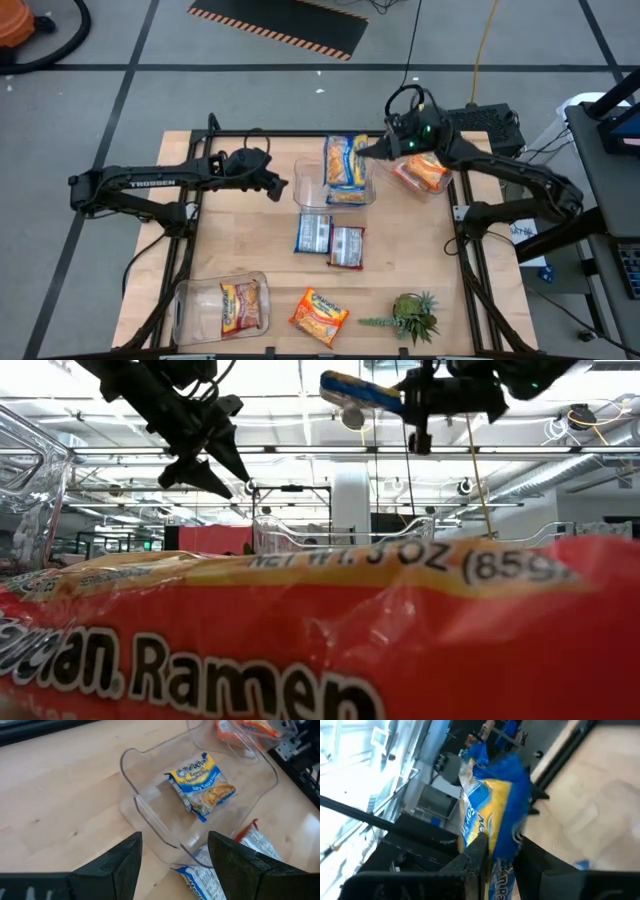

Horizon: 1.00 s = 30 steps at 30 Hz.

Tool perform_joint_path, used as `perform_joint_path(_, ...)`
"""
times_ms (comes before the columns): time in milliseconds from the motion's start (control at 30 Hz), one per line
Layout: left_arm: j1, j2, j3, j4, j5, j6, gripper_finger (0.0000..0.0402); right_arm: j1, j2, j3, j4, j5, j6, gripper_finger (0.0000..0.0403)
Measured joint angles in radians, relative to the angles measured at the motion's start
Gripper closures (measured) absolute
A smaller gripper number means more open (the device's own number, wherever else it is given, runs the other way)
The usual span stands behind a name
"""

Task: Sort Maruchan noodles
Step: Stack the bottom blue noodle pack on top of the other blue noodle pack into the top left transparent bin

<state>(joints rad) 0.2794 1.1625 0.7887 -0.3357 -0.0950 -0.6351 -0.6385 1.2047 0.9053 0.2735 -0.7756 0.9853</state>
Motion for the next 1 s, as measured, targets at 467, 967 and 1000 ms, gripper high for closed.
perform_joint_path(467,0.000,0.005,0.000,0.007,-0.065,-0.056,0.0172,-0.141,0.245,0.252,-0.136,-0.250,-0.200,0.0361)
perform_joint_path(967,-0.056,0.020,-0.002,0.030,-0.090,-0.041,0.0172,-0.067,0.257,0.245,-0.281,-0.289,-0.223,0.0365)
perform_joint_path(1000,-0.054,0.024,-0.002,0.039,-0.091,-0.022,0.0172,-0.056,0.254,0.245,-0.324,-0.268,-0.244,0.0365)
